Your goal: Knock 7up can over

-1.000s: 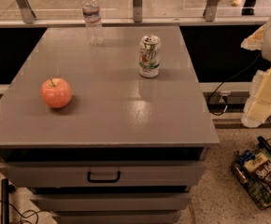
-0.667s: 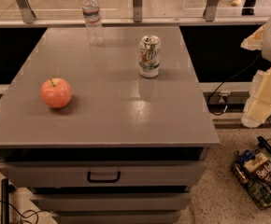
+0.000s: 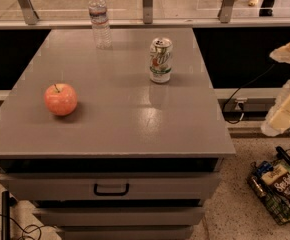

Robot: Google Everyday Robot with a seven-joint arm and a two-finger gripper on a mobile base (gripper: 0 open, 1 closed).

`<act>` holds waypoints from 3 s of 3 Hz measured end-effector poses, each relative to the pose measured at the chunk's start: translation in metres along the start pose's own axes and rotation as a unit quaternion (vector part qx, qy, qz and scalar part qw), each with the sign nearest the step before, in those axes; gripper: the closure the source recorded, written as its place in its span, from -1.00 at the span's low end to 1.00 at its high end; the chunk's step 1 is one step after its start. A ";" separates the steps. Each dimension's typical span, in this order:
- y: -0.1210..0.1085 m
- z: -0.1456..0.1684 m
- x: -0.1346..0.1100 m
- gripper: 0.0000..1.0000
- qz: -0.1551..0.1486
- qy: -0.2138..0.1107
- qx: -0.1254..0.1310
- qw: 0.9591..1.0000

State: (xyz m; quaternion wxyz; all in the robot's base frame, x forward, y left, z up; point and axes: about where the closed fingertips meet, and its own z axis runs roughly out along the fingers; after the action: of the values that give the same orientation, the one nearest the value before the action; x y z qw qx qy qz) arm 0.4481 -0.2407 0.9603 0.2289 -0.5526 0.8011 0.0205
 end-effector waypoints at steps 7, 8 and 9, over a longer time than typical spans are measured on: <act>-0.114 0.108 -0.075 -1.00 0.079 -0.366 0.044 0.926; -0.126 0.133 -0.094 -1.00 0.066 -0.372 0.038 0.925; -0.137 0.157 -0.114 -1.00 0.064 -0.387 0.029 0.919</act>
Offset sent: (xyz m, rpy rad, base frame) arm 0.0713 -0.0177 -0.0081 0.8584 -0.4197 -0.1418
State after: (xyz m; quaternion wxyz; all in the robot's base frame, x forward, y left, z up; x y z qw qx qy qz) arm 0.6568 -0.1495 0.8945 0.5352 -0.4423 0.6838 0.2243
